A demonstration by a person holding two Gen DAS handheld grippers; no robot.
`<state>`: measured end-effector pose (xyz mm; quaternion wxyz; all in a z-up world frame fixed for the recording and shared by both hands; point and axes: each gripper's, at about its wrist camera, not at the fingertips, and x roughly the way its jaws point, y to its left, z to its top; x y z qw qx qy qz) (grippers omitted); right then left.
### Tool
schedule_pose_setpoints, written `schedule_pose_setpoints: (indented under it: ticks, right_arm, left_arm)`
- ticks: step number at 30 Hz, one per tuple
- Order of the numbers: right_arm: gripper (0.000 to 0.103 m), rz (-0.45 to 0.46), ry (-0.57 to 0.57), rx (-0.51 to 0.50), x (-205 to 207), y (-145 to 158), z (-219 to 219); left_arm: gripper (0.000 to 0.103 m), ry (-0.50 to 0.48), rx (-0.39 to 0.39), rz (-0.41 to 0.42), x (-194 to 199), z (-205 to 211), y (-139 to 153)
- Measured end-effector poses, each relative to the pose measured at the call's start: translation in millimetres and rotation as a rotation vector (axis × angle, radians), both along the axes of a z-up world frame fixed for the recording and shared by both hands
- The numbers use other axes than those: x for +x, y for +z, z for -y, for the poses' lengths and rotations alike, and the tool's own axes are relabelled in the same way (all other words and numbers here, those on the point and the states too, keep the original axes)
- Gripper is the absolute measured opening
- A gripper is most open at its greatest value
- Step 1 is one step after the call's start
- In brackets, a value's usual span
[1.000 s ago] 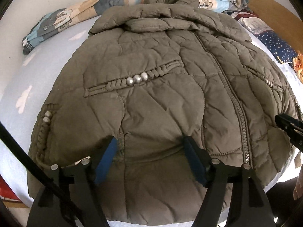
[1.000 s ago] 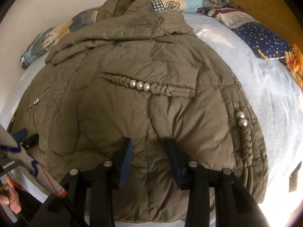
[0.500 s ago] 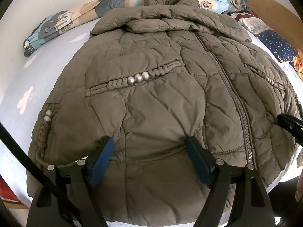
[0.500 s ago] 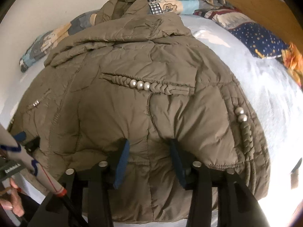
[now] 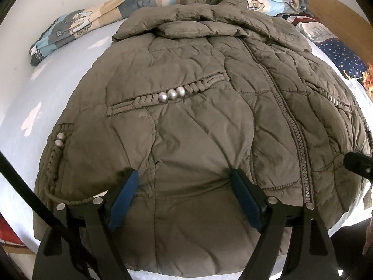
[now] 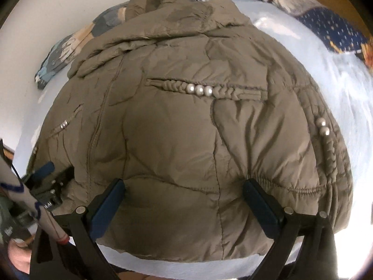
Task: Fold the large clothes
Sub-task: 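Close both grippers on the hem and lift it off the bed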
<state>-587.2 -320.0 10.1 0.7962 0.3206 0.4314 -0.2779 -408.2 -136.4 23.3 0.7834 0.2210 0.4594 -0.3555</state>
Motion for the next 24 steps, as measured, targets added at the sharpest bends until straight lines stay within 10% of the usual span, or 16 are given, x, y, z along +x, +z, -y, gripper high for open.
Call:
schedule_pose_setpoints:
  ticks: [4,19,24]
  right_arm:
    - [0.103,0.101,-0.018,0.061,-11.6,0.2,1.6]
    - [0.103,-0.028,0.091,-0.038,-1.7,-4.4,-18.7]
    - [0.077,0.012,0.072,-0.045,-11.7,13.8,-23.6]
  left_arm:
    - [0.084,0.017,0.006,-0.011,0.3,0.3,0.1]
    - [0.086,0.040,0.019,0.033,-10.7,-3.5,4.4]
    - [0.085,0.039,0.002,0.033,-16.7,-8.1,18.9]
